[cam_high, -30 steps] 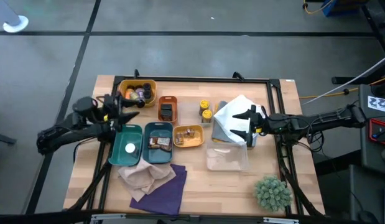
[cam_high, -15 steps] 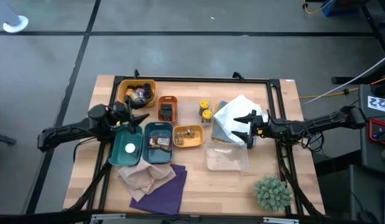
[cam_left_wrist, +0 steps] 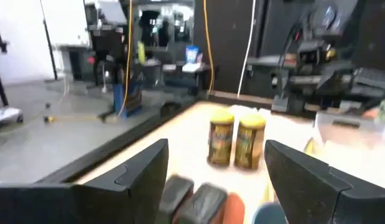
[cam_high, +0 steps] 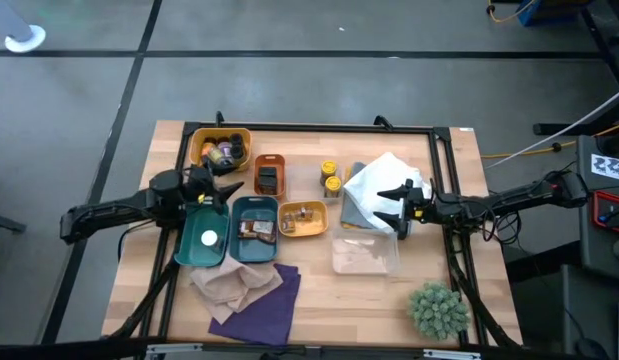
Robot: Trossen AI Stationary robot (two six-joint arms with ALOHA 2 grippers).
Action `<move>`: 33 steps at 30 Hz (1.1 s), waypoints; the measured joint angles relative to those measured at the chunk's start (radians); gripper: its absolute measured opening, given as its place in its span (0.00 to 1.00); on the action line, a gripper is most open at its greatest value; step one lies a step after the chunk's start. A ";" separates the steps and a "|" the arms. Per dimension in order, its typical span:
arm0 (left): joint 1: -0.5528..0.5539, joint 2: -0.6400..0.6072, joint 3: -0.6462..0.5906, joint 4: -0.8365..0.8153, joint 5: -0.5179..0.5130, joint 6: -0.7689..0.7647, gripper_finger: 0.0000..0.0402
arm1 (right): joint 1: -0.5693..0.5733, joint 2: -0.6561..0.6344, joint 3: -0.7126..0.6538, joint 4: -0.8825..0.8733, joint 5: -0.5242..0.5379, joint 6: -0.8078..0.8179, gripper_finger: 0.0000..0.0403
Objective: Sort spices by type
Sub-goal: Return to Home Position
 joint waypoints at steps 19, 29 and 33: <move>0.000 0.088 0.000 -0.055 0.001 -0.080 0.63 | 0.000 -0.012 -0.003 -0.164 0.034 -0.007 0.83; 0.000 0.088 0.000 -0.055 0.001 -0.073 0.63 | 0.000 -0.173 -0.004 -0.166 0.060 -0.180 0.83; 0.000 0.088 0.000 -0.055 0.001 -0.073 0.63 | 0.000 -0.273 -0.004 -0.214 0.042 -0.229 0.83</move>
